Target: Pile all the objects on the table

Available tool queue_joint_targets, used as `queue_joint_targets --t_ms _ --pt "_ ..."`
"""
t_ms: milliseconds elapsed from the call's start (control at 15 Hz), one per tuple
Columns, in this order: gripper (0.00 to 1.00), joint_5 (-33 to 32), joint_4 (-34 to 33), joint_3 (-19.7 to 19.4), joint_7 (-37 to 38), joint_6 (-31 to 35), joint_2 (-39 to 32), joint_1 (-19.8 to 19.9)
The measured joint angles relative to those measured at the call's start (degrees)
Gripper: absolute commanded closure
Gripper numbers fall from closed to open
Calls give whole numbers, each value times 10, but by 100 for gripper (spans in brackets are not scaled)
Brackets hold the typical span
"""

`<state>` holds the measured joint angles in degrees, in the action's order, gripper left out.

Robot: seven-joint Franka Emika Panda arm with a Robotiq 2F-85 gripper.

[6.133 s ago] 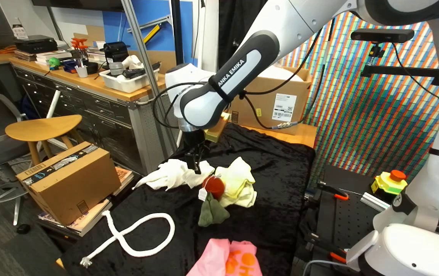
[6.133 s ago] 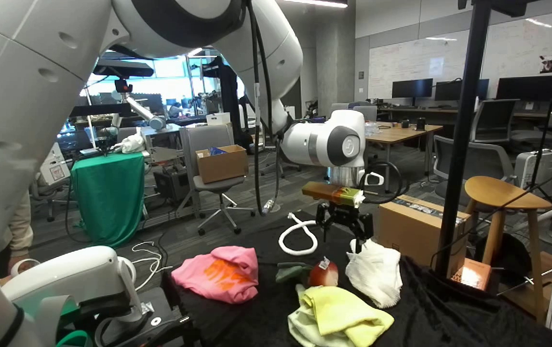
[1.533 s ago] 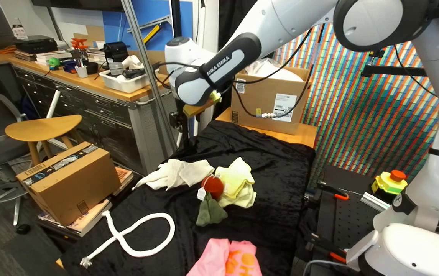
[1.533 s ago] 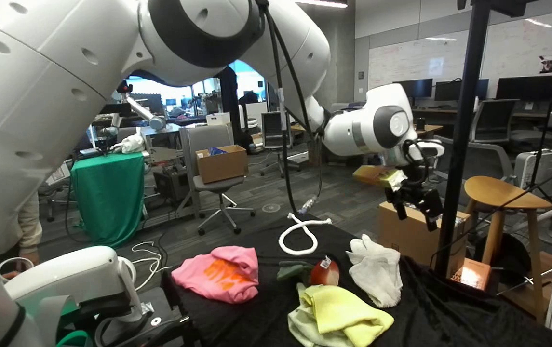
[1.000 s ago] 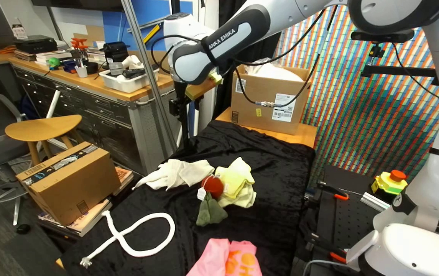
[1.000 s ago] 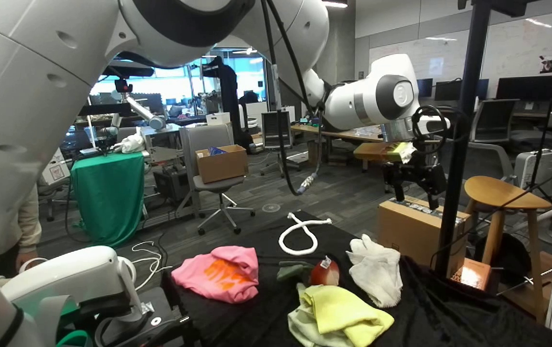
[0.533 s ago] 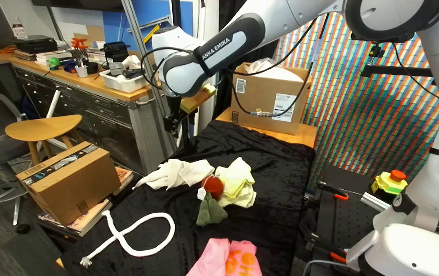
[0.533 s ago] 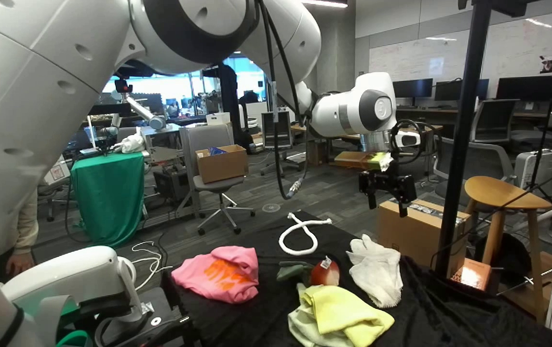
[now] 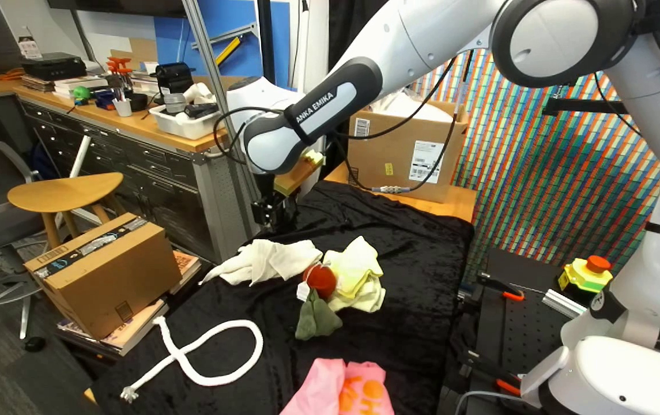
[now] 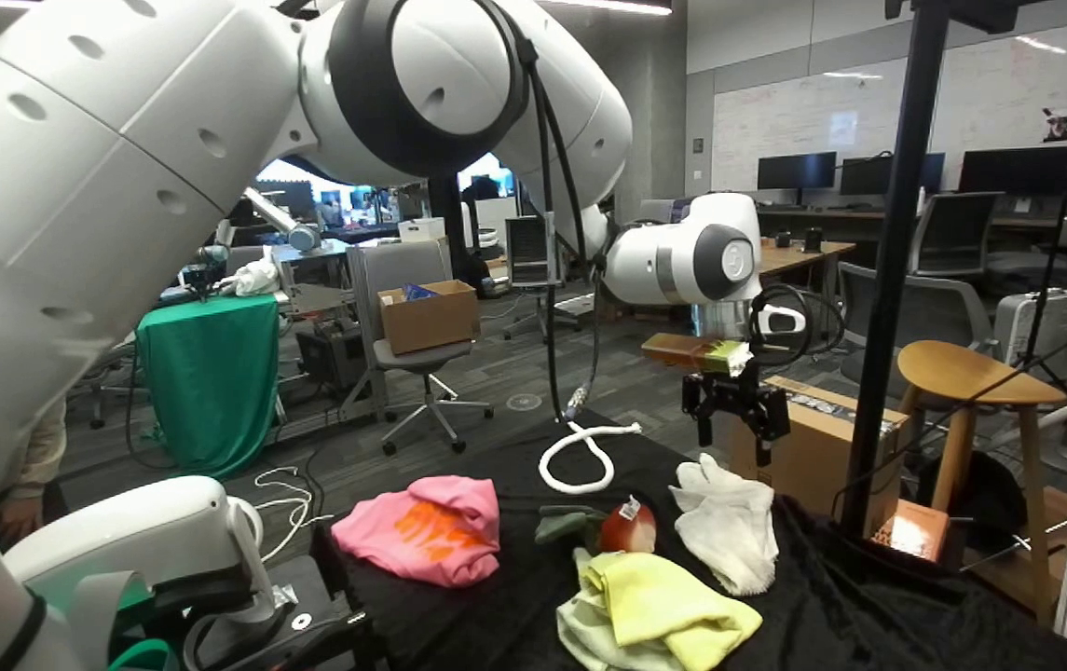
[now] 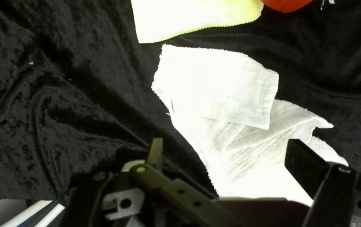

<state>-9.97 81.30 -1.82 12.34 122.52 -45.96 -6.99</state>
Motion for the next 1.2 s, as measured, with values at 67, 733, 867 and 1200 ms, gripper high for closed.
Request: queue_joint_targets --t_ms 67,733,867,1200 --pt "0 1 -2 2 -1 0 -8 0" --pt "0 5 -46 18 -22 -27 -56 -2" --pt "0 7 -62 21 -30 -38 -67 -3" --pt "0 10 -121 21 -36 -46 -92 -3"
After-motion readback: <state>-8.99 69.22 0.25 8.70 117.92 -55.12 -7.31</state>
